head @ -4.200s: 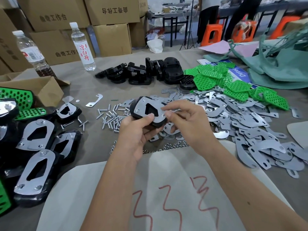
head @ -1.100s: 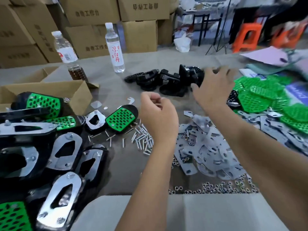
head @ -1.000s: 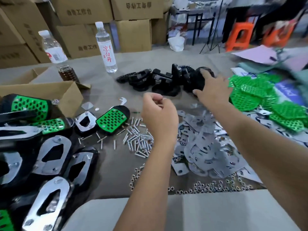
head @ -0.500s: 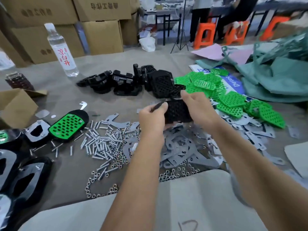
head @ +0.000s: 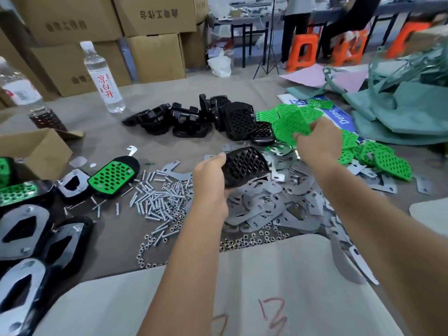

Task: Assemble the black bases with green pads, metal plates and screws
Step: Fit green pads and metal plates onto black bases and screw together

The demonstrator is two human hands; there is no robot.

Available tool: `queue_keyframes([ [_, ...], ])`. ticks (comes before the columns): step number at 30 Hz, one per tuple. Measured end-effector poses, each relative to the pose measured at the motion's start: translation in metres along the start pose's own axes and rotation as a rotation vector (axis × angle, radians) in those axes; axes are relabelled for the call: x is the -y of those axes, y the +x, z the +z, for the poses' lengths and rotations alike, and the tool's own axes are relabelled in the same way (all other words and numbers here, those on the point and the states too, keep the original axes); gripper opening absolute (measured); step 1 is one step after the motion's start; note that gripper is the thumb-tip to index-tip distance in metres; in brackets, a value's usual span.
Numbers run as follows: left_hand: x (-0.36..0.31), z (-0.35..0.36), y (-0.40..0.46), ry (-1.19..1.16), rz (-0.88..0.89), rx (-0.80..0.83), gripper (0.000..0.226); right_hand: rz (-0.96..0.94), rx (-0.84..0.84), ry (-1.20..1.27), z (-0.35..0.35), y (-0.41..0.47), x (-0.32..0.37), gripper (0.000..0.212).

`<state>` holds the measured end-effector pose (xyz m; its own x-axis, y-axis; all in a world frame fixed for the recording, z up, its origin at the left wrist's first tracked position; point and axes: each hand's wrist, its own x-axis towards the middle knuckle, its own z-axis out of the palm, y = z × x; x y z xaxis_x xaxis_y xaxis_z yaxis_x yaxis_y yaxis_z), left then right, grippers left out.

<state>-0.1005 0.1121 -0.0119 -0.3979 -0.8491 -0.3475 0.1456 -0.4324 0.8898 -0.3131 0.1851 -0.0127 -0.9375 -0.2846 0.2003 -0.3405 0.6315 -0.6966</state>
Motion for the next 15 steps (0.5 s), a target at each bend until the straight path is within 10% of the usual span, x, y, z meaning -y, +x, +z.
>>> queue_keyframes([
  [3,-0.004,-0.029,-0.012,-0.04,0.017,0.015,0.018,-0.029,-0.047,0.267,-0.011,-0.035,0.005,0.023],
  [7,-0.005,-0.07,-0.027,-0.051,0.07,0.038,0.019,0.113,0.413,1.195,-0.015,-0.109,0.029,0.012],
  [15,-0.004,-0.121,-0.048,-0.107,0.159,-0.016,0.026,-0.078,0.726,1.233,0.012,-0.195,0.034,0.016],
])
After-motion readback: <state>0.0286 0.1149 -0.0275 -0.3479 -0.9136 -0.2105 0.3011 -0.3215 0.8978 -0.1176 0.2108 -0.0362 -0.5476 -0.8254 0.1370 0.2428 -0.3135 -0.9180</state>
